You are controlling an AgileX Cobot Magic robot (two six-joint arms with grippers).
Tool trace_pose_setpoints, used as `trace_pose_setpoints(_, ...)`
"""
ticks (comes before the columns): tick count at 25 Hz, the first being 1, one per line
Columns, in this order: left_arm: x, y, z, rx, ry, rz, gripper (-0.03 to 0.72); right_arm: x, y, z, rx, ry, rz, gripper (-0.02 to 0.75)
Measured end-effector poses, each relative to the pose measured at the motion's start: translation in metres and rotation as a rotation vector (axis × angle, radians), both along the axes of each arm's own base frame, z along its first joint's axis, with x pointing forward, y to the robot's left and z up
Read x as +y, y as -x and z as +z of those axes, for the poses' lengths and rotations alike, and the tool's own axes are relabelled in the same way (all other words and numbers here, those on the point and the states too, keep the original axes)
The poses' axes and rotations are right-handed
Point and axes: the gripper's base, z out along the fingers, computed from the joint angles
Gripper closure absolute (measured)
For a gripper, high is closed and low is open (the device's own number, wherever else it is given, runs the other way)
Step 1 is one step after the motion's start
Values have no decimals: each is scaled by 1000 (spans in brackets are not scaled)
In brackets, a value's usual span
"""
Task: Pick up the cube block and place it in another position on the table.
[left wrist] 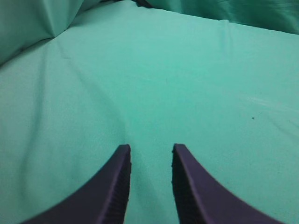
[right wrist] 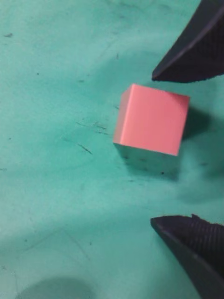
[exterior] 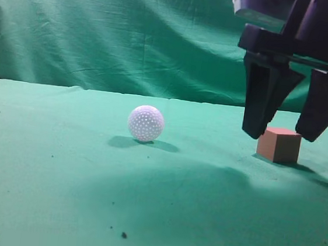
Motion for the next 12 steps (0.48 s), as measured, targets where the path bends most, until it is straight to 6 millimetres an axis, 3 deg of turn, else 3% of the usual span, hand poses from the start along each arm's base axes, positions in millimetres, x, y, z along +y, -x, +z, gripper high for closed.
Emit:
trace_pose_setpoints(4,0,0,0,0,0,0,453,2,-6,-7,-20,-4,-3,216)
trace_pose_setpoints(6,0,0,0,0,0,0,453,3,-7,-7,-28,-8,-3,305)
trace_pose_setpoints(9,0,0,0,0,0,0,453,2,-8,-7,-39,3,9,503)
trace_pose_setpoints(12,0,0,0,0,0,0,453,-2,-13,-2,-35,12,-7,510)
